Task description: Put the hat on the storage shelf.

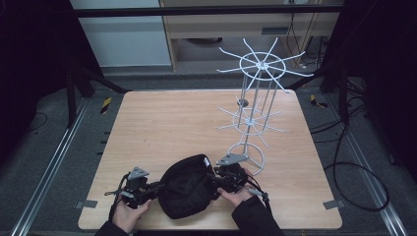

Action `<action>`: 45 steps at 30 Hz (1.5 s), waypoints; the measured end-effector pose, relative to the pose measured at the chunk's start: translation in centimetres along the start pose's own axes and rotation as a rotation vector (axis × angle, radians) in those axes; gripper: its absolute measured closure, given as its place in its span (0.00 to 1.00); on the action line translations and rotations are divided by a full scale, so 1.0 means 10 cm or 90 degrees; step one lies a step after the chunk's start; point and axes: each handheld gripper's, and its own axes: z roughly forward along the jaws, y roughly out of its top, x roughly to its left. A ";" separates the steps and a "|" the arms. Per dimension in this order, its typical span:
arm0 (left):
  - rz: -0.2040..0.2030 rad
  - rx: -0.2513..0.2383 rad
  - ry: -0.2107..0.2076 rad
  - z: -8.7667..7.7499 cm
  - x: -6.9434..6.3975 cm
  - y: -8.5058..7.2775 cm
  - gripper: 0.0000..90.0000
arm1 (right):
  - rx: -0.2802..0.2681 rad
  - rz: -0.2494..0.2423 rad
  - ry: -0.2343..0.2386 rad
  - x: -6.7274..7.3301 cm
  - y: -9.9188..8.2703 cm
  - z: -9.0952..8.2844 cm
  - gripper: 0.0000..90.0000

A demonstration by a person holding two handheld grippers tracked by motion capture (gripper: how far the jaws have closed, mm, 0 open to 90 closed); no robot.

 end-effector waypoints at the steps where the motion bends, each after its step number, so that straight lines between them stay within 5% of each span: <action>1: 0.005 -0.002 0.005 0.00 -0.01 0.01 0.82 | -0.001 0.002 -0.002 0.00 0.00 0.00 0.68; 10: 0.017 -0.034 0.014 0.00 -0.02 0.05 0.90 | 0.001 0.014 0.007 -0.04 0.01 0.05 0.73; 12: 0.017 -0.034 0.015 0.00 -0.02 0.05 0.90 | 0.020 0.031 0.015 -0.05 -0.01 0.07 0.87; 15: 0.016 -0.036 0.013 -0.01 -0.02 0.05 0.90 | 0.020 0.041 0.019 -0.06 -0.03 0.07 0.92; 20: 0.016 -0.060 0.016 -0.04 -0.01 0.07 0.90 | -0.029 0.019 0.016 -0.04 0.00 -0.02 0.93; 21: 0.018 -0.071 0.023 -0.04 0.00 0.09 0.90 | -0.071 -0.004 0.023 0.00 0.03 -0.10 0.93; 25: 0.015 -0.075 0.033 -0.01 0.02 0.11 0.90 | -0.120 -0.052 0.049 0.13 0.08 -0.22 0.93; 29: 0.004 -0.077 0.043 0.04 0.07 0.15 0.90 | -0.130 -0.077 0.067 0.21 0.08 -0.25 0.93; 39: -0.001 -0.060 0.049 0.23 0.13 0.25 0.86 | -0.103 -0.087 0.081 0.29 -0.04 -0.17 0.93; 45: -0.010 -0.061 0.027 0.14 0.15 0.27 0.67 | -0.093 -0.067 0.054 0.26 -0.10 -0.16 0.93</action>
